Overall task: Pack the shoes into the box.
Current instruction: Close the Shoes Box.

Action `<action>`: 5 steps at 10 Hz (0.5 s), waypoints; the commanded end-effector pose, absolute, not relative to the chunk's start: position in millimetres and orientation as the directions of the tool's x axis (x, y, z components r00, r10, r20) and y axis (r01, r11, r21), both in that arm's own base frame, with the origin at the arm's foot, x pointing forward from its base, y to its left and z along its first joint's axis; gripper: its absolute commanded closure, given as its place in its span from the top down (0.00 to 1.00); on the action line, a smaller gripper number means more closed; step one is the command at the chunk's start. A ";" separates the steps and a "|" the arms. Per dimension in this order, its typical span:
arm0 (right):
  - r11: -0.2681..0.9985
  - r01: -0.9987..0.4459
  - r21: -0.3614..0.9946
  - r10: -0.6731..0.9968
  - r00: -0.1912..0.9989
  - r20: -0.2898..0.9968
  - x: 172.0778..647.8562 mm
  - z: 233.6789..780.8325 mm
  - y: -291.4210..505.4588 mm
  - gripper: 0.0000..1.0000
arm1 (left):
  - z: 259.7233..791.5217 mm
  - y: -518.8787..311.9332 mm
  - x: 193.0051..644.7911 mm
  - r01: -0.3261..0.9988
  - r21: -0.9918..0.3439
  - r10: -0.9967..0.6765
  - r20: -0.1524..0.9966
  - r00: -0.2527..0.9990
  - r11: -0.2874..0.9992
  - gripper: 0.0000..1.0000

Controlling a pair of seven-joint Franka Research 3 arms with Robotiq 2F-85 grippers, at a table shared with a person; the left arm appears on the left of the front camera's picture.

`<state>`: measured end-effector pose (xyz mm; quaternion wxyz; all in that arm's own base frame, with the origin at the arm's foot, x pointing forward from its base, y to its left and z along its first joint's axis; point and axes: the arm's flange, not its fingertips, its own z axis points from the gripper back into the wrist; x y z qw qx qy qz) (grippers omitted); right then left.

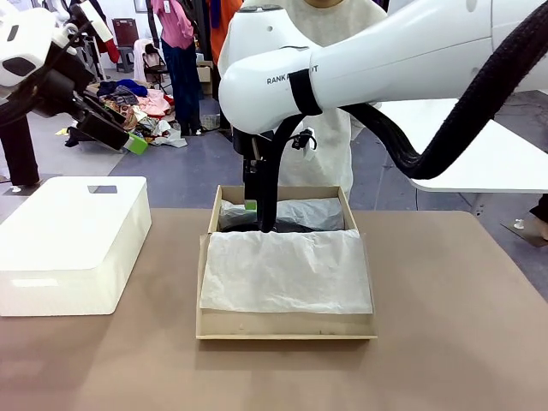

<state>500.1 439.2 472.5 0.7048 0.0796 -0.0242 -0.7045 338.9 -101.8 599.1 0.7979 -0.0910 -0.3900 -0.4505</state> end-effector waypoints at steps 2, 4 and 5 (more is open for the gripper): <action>-0.005 0.991 0.136 -0.997 0.005 -0.072 502.8 467.5 440.2 1.00 | 600.0 -101.3 338.5 0.795 0.201 -0.647 0.707 0.286 0.572 1.00; 0.037 0.992 0.122 -0.997 0.045 -0.057 493.1 476.1 429.2 1.00 | 600.0 -101.3 338.5 0.795 0.201 -0.647 0.707 0.286 0.572 1.00; 0.135 0.984 0.117 -0.990 0.138 -0.015 488.3 484.2 414.6 1.00 | 600.0 -101.3 338.5 0.795 0.201 -0.647 0.707 0.286 0.572 1.00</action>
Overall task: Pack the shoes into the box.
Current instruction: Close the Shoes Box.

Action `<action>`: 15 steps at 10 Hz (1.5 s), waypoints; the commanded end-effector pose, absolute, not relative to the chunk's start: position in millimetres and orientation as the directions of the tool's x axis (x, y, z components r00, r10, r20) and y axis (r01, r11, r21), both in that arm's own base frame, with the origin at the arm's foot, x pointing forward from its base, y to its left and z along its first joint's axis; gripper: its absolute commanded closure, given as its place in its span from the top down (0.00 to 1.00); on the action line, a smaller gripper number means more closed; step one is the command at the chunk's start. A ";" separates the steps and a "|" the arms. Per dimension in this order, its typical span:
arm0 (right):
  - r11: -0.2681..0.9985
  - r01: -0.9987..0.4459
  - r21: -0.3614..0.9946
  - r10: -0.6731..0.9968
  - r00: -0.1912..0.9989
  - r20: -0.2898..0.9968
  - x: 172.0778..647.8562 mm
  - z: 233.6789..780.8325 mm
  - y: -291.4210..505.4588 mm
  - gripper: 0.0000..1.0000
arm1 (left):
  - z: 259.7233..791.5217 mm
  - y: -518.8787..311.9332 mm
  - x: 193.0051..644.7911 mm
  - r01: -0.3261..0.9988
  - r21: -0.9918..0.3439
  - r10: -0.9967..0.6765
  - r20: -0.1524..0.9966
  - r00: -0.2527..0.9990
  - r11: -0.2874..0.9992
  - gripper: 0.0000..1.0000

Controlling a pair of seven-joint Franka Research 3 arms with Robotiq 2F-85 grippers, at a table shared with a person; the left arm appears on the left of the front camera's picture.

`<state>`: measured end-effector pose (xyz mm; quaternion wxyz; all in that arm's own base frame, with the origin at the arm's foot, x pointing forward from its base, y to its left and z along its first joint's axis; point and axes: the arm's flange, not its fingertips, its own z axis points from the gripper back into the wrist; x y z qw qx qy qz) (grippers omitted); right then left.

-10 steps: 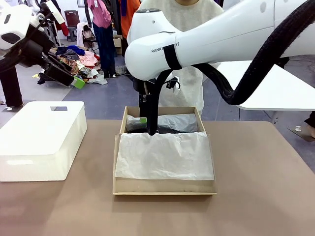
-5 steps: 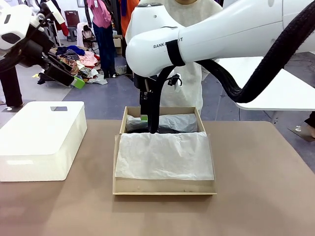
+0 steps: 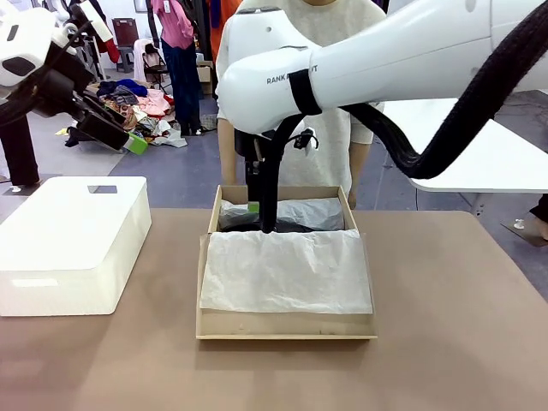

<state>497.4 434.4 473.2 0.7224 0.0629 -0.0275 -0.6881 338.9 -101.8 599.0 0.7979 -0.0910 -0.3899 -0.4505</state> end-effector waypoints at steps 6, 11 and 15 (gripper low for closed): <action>0.690 0.722 0.052 -0.719 0.673 0.174 469.7 525.4 308.7 1.00 | 600.0 -101.3 338.5 0.795 0.201 -0.647 0.707 0.286 0.572 1.00; 0.961 0.251 -0.115 -0.223 0.951 0.215 474.7 517.9 219.3 1.00 | 600.0 -101.3 338.5 0.795 0.201 -0.647 0.707 0.286 0.572 1.00; 0.969 0.212 -0.124 -0.191 0.968 0.162 483.0 516.5 215.0 1.00 | 600.0 -101.3 338.5 0.795 0.201 -0.647 0.707 0.286 0.572 1.00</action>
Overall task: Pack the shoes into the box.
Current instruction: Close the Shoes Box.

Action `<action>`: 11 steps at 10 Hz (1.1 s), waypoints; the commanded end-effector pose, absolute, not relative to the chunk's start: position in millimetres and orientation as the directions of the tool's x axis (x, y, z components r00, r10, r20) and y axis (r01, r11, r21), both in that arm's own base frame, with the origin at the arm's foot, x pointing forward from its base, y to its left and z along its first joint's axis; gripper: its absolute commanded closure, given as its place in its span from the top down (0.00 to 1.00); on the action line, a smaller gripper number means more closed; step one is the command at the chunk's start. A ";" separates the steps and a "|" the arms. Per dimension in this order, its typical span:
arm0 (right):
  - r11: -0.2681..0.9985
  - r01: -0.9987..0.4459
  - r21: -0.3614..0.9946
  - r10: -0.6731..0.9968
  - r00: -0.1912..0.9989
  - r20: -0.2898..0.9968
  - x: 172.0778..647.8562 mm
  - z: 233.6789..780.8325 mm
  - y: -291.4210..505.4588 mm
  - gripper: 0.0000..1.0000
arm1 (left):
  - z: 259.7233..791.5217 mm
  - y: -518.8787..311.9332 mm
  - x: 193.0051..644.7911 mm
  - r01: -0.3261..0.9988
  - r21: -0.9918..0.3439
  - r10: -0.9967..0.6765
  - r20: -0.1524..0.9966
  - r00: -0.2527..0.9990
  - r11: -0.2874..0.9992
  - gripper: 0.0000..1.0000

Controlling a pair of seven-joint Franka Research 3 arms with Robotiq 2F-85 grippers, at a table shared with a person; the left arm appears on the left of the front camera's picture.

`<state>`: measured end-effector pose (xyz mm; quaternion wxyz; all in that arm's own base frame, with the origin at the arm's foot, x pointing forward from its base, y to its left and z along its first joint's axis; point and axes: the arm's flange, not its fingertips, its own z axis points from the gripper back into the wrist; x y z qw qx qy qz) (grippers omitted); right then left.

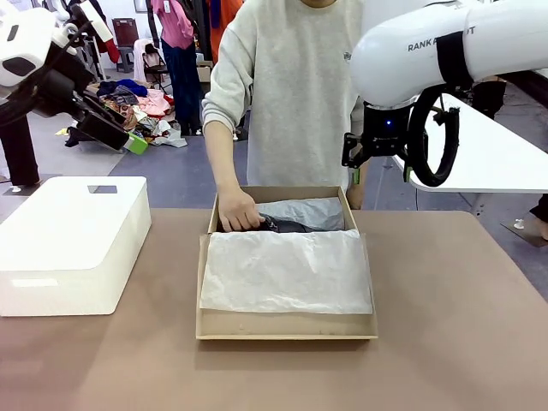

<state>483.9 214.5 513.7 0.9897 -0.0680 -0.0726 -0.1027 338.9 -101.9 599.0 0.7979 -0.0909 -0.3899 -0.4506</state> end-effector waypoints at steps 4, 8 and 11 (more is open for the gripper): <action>0.969 0.212 -0.124 -0.191 0.968 0.162 483.0 516.5 215.0 1.00 | 600.0 -101.3 338.5 0.795 0.201 -0.647 0.707 0.286 0.572 1.00; 0.986 0.119 -0.115 -0.103 0.985 0.135 482.6 515.3 202.8 1.00 | 600.0 -101.3 338.5 0.795 0.201 -0.647 0.707 0.286 0.572 1.00; 0.988 -0.138 -0.066 0.145 0.981 0.127 479.6 523.6 158.9 1.00 | 600.0 -101.3 338.5 0.795 0.201 -0.647 0.707 0.286 0.572 1.00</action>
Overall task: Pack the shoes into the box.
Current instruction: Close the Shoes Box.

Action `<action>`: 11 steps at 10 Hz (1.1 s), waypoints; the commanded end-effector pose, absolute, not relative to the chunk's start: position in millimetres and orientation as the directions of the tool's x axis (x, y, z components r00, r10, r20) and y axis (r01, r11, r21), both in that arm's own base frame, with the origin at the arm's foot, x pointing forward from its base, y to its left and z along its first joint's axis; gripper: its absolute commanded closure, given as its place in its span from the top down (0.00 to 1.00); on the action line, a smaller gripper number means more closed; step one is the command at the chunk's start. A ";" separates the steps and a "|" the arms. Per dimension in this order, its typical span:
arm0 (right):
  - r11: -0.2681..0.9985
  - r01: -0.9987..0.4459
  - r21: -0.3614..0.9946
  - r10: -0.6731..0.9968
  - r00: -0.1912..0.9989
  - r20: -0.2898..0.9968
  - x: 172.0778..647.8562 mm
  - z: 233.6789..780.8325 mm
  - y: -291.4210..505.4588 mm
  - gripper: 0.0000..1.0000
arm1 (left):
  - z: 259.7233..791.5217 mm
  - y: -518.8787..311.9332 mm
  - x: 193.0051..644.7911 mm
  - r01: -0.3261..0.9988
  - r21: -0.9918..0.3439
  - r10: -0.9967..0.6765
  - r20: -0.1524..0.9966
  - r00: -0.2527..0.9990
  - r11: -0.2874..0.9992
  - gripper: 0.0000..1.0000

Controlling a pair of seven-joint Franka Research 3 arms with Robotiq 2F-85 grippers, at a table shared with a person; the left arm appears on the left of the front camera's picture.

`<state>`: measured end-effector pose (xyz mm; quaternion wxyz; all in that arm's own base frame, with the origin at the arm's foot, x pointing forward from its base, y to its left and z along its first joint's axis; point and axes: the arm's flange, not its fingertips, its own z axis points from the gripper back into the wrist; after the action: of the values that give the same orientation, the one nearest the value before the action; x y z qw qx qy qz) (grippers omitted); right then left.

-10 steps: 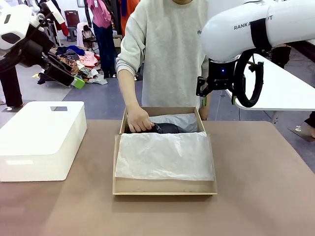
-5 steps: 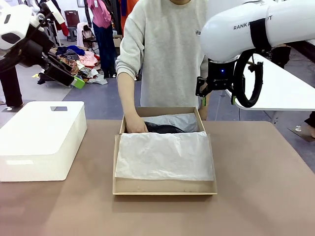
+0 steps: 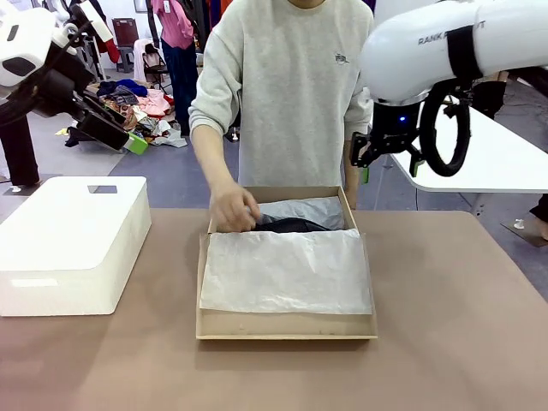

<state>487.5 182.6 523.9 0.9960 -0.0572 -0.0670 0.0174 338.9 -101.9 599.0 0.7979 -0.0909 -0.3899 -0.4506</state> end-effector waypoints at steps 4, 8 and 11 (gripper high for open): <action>0.847 -0.532 -0.008 0.525 0.833 0.175 484.4 517.8 111.0 1.00 | 600.0 -101.3 338.5 0.795 0.201 -0.647 0.707 0.286 0.572 1.00; 0.678 -0.734 -0.040 0.716 0.649 0.257 496.1 499.0 78.9 1.00 | 600.0 -101.3 338.5 0.795 0.201 -0.647 0.707 0.286 0.572 1.00; 0.634 -0.773 0.012 0.746 0.616 0.255 501.9 486.9 70.2 1.00 | 600.0 -101.3 338.5 0.795 0.201 -0.647 0.707 0.286 0.572 1.00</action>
<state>501.5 74.5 489.8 0.8998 0.0375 -0.1125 0.4199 338.9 -101.9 599.0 0.7979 -0.0909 -0.3899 -0.4506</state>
